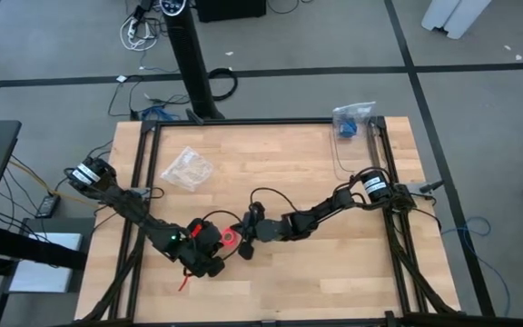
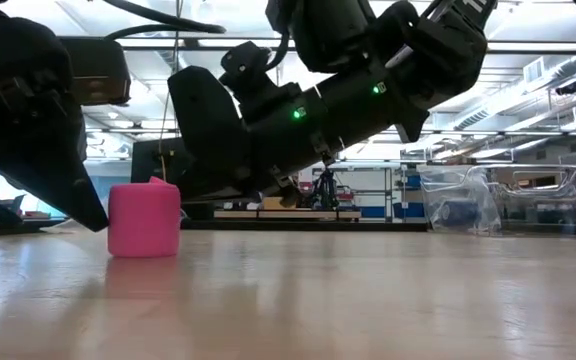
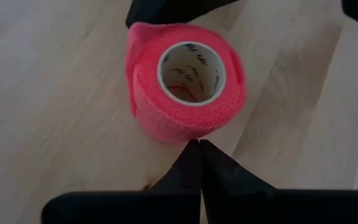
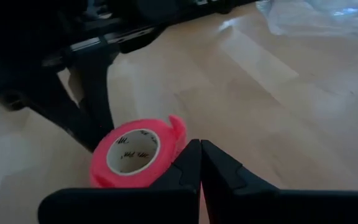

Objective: Roll bandage
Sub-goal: Roll the pink bandage, then open the transparent zip bag

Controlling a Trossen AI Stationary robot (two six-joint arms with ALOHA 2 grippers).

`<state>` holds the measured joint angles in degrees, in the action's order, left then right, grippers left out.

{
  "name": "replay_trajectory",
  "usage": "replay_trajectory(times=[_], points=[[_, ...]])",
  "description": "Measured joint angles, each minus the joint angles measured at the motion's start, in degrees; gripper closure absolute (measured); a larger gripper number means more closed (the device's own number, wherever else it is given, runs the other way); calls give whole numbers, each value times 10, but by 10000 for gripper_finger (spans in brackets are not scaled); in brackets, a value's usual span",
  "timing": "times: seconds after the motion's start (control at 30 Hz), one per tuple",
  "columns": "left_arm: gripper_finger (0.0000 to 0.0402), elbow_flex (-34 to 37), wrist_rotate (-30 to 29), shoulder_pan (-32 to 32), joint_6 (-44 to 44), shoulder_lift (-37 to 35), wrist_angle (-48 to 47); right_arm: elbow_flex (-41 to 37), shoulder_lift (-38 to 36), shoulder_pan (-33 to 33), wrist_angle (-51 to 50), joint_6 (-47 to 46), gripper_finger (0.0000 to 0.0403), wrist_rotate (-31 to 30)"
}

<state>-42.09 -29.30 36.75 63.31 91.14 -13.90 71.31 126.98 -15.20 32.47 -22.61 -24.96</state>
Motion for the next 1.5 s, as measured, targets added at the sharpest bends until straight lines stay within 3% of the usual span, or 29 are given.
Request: replay_trajectory(times=[0.33,0.5,0.63,0.83,1.0,1.1,1.23,1.4,1.5], points=[[398,0,8,0,-16,0,18,0,0,8,9,-5,394,-8],[398,0,15,0,-24,0,19,0,0,7,30,28,396,45],[398,-7,17,2,-34,-16,5,0,-3,3,13,29,394,14],[398,-80,-9,20,-33,-75,-148,-1,-56,3,-97,30,361,-3],[398,-137,-112,17,41,-128,-342,-1,-120,-5,-199,53,338,-12],[399,-139,-139,-15,125,-149,-469,-1,-164,-12,-282,71,332,-12],[399,-138,-122,-80,195,-148,-595,-1,-205,-17,-373,79,338,-39],[399,-95,-94,-181,129,-146,-559,-1,-216,-23,-405,83,359,-68],[400,-45,-56,-239,69,-147,-486,-1,-214,-27,-407,83,373,-70]])
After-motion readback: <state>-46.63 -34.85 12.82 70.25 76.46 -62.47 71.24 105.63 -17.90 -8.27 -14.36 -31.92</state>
